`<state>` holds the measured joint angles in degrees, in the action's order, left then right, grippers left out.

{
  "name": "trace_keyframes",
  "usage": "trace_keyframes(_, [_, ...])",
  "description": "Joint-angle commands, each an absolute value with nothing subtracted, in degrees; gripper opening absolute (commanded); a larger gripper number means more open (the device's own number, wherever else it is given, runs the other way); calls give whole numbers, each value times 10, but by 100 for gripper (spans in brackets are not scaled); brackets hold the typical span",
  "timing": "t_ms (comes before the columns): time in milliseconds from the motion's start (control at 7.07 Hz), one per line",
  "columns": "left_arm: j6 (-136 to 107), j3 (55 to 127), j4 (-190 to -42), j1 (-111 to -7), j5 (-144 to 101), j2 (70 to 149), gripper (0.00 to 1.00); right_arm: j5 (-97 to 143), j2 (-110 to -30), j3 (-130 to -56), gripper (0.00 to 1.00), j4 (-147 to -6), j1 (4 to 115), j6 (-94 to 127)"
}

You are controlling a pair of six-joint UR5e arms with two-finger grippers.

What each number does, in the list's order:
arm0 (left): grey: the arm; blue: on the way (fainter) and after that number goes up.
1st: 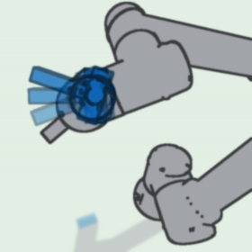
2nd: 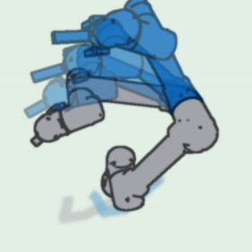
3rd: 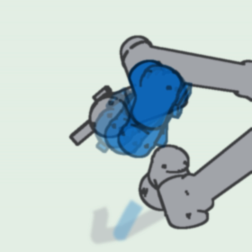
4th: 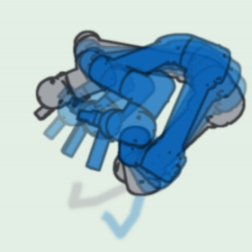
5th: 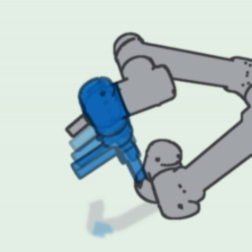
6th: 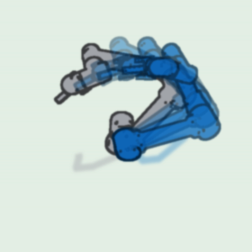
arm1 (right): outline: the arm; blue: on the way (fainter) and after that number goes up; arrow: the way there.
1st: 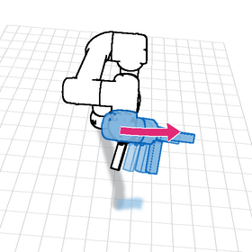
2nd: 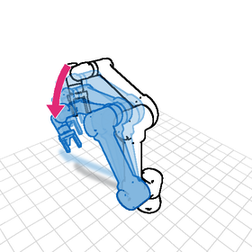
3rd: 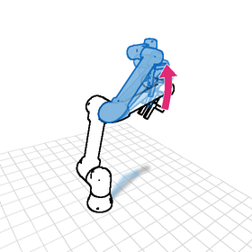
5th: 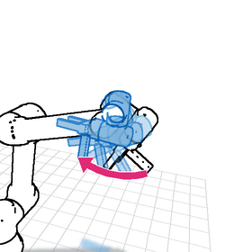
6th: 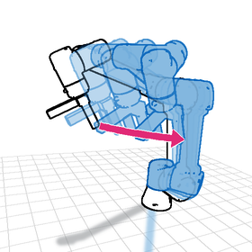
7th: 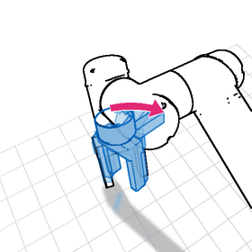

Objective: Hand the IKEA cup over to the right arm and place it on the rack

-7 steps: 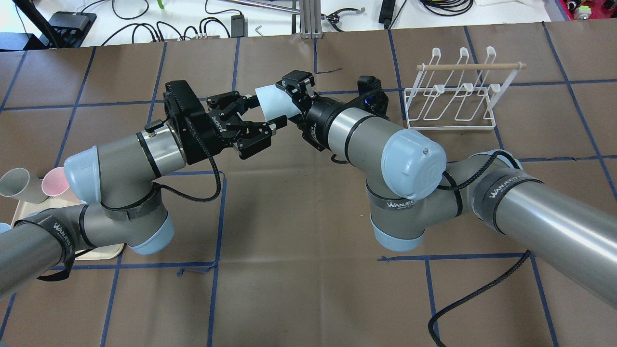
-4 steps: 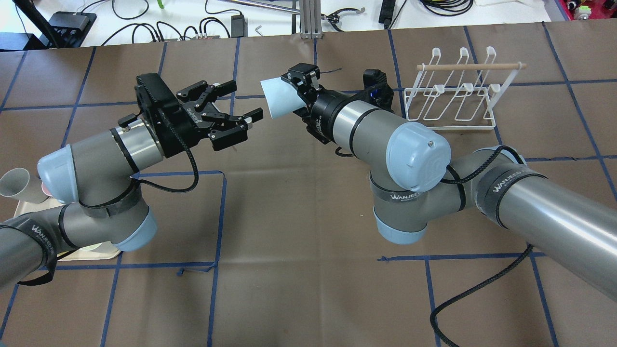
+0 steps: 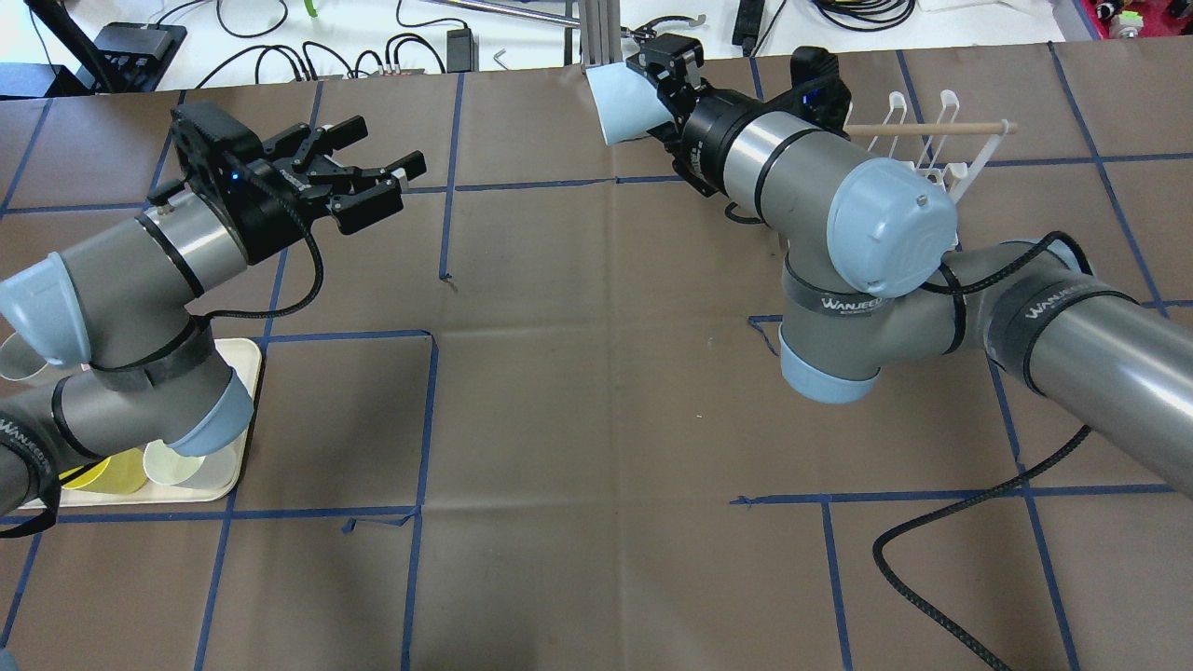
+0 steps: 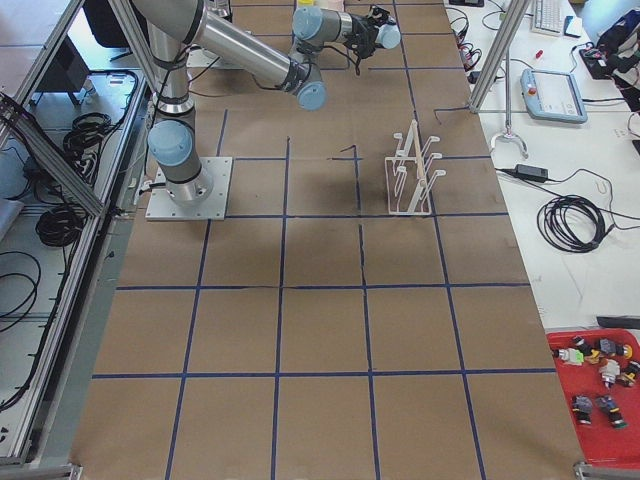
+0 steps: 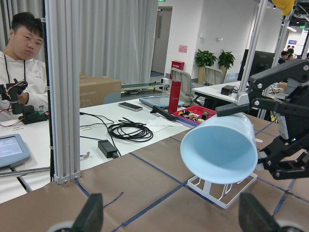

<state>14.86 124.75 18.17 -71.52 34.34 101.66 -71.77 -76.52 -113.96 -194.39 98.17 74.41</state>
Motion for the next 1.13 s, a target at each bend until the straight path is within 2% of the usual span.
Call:
trace_keyframes(0, [127, 1169, 83, -720, 473, 1023, 99, -724, -764, -1117, 5, -1942, 951, 555])
trace_keyframes(424, [122, 1085, -117, -795, 743, 1023, 99, -763, -763, -1114, 5, -1921, 909, 309])
trace_keyframes(707, [74, 980, -366, -849, 857, 1016, 99, -762, -755, -1088, 5, -1869, 867, 146])
trace_keyframes(990, [34, 902, -653, -858, 871, 997, 99, -765, -697, -1039, 5, -1870, 840, 56])
